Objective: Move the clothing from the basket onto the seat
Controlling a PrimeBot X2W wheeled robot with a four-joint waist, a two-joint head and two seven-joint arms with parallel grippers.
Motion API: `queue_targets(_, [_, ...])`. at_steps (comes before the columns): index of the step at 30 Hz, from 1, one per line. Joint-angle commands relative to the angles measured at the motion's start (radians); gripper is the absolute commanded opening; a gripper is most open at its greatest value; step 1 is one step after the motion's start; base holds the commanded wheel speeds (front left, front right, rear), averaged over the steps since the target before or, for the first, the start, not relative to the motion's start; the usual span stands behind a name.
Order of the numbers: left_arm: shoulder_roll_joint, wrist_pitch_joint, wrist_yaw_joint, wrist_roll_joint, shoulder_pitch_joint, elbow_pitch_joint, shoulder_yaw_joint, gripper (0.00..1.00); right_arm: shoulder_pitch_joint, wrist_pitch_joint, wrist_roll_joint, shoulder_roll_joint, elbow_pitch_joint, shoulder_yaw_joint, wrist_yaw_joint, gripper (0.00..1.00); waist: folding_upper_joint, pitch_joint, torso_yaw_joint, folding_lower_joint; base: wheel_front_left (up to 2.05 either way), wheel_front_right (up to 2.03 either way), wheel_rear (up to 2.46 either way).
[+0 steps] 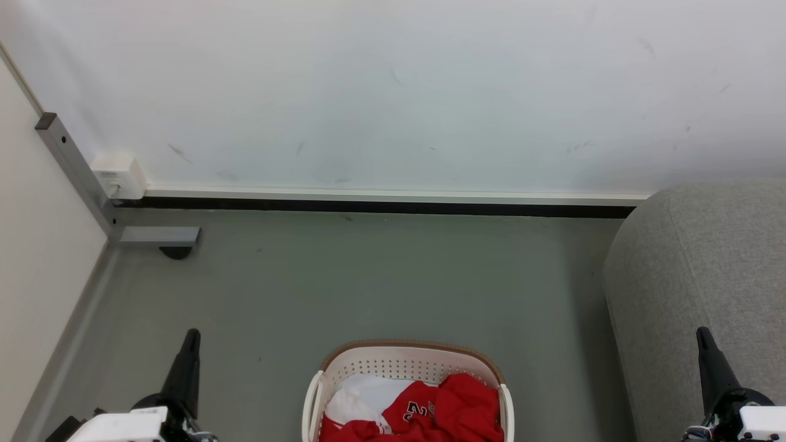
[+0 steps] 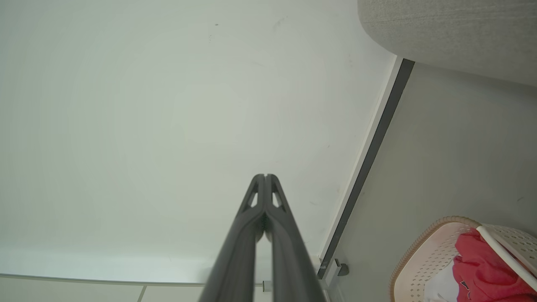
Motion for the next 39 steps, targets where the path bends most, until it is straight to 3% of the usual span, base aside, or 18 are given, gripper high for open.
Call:
queue_targets(1, [0.007, 0.003, -0.004, -0.012, -0.008, -0.004, 0.001, 0.0, -0.013, 0.003, 0.0, -0.007, -0.005, -0.001, -0.002, 0.0, 0.0, 0.0, 0.0, 0.0, 0.0, 0.0, 0.0])
queue_targets(2, [0.007, 0.003, -0.004, -0.012, -0.008, -0.004, 0.001, 0.0, -0.013, 0.003, 0.0, -0.007, -0.005, -0.001, -0.002, 0.0, 0.0, 0.0, 0.0, 0.0, 0.0, 0.0, 0.0])
queue_targets(3, [0.0, 0.0, 0.0, 0.0, 0.0, 0.0, 0.0, 1.0, 0.0, 0.0, 0.0, 0.0, 0.0, 0.0, 0.0, 1.0, 0.0, 0.0, 0.0, 0.0, 0.0, 0.0, 0.0])
queue_targets(20, [-0.003, -0.074, 0.016, 0.059, 0.004, 0.007, -0.064, 1.0, 0.035, -0.063, -0.087, -0.017, -0.017, 0.027, 0.0, 1.0, 0.0, -0.001, -0.001, 0.0, 0.0, 0.0, 0.0])
queue_targets(39, [-0.001, -0.153, 0.13, 0.413, -0.006, -0.059, -0.156, 1.0, 0.058, -0.153, -0.499, -0.067, -0.077, 0.046, -0.001, 1.0, 0.0, -0.002, -0.006, 0.0, 0.0, 0.0, 0.0])
